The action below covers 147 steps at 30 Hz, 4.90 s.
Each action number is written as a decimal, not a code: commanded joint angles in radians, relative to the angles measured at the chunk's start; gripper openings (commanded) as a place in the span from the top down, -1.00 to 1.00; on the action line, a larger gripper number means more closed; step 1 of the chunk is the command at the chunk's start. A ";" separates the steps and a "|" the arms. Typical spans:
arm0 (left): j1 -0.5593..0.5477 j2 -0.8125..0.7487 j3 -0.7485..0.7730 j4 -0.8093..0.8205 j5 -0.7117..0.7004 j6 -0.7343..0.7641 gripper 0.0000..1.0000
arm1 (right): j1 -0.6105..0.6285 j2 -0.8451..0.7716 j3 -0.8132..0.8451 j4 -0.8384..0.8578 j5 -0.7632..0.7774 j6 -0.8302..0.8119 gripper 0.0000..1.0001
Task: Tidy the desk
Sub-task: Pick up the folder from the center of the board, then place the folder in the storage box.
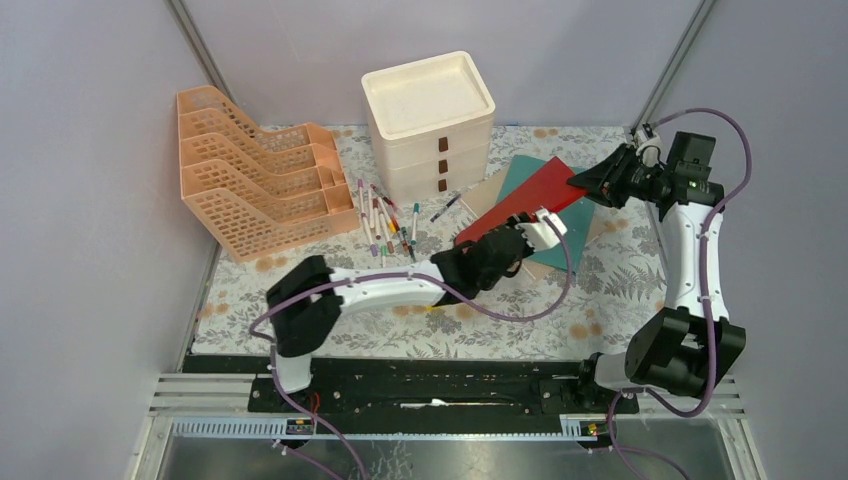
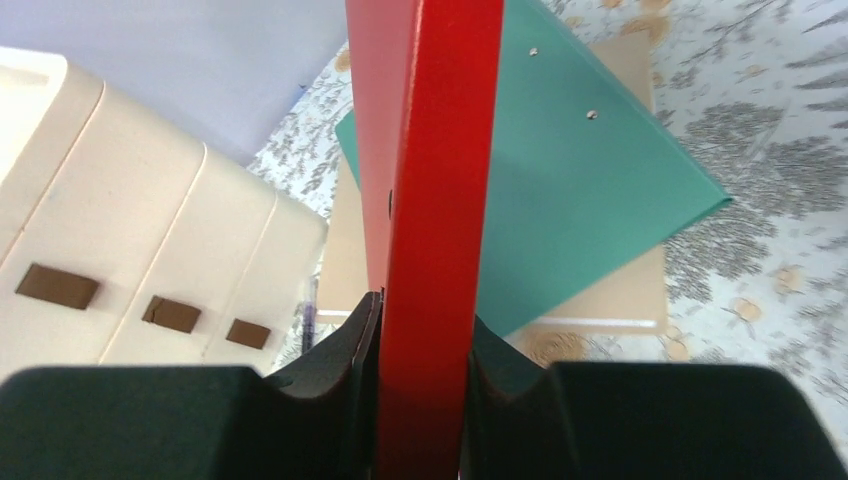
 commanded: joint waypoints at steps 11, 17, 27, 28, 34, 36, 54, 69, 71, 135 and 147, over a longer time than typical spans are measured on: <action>0.145 -0.584 -0.421 0.138 0.172 -0.333 1.00 | 0.061 0.026 0.141 0.109 0.041 -0.048 0.72; 0.145 -0.661 -0.467 0.098 0.238 -0.225 1.00 | 0.069 0.067 0.171 0.109 0.041 -0.048 0.72; 0.318 -0.806 -0.528 0.154 0.532 -0.522 1.00 | 0.075 0.029 0.129 0.109 0.041 -0.048 0.72; 0.362 -0.818 -0.543 0.175 0.617 -0.579 1.00 | 0.078 0.020 0.120 0.109 0.041 -0.048 0.72; 0.653 -0.842 -0.553 0.255 1.132 -0.809 1.00 | 0.138 -0.003 0.081 0.109 0.041 -0.048 0.72; 0.720 -0.832 -0.541 0.286 1.275 -0.870 1.00 | 0.176 0.012 0.103 0.109 0.041 -0.048 0.72; 0.878 -0.800 -0.598 0.727 1.414 -1.251 1.00 | 0.473 0.120 0.236 0.178 -0.487 -0.501 -0.99; 0.911 -0.803 -0.626 0.682 1.341 -1.230 0.83 | 0.545 0.101 0.274 0.195 -0.474 -0.474 1.00; 0.915 -0.821 -0.613 0.578 1.307 -1.189 0.61 | 0.545 0.104 0.279 0.195 -0.451 -0.476 1.00; 1.028 -1.098 0.040 -0.366 0.843 -0.848 -0.97 | 0.716 0.582 0.900 2.213 -0.745 1.462 1.00; 1.028 -1.201 0.001 -0.156 0.779 -0.853 -0.97 | 0.726 0.604 1.011 1.523 -0.524 0.849 1.00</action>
